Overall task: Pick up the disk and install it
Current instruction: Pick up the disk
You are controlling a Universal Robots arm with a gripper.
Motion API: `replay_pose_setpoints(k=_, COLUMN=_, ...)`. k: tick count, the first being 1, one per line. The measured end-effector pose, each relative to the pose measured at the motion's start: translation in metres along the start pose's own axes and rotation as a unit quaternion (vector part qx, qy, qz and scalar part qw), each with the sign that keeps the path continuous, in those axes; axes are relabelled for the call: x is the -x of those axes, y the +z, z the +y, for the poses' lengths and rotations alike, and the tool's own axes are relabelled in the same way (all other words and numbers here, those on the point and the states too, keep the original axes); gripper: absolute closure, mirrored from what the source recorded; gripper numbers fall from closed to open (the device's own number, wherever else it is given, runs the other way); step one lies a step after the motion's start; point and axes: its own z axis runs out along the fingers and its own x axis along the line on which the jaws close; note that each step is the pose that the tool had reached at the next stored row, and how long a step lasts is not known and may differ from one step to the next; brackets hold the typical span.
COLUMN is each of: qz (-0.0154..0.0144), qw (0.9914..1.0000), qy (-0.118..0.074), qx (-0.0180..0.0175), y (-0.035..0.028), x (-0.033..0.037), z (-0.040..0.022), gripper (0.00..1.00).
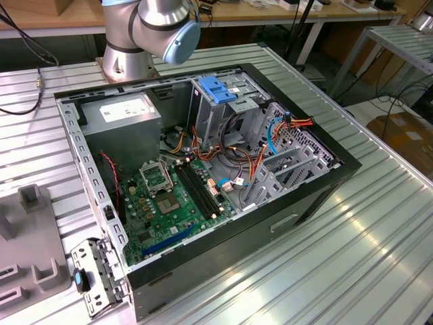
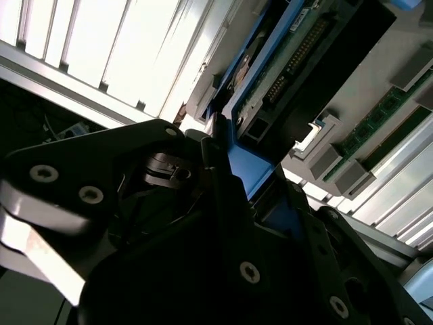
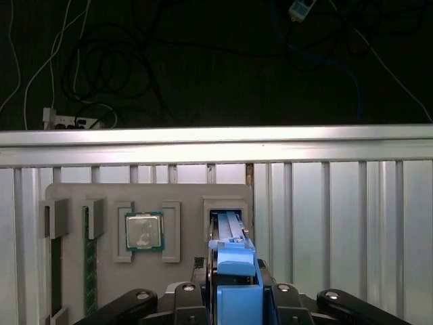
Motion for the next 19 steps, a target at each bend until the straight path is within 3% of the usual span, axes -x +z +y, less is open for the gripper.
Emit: replay_pose_setpoints(k=19, qz=0.0000, qw=1.00000, qy=0.003, qx=0.0000, y=0.0000, x=0.0000, z=0.0000, gripper=0.63)
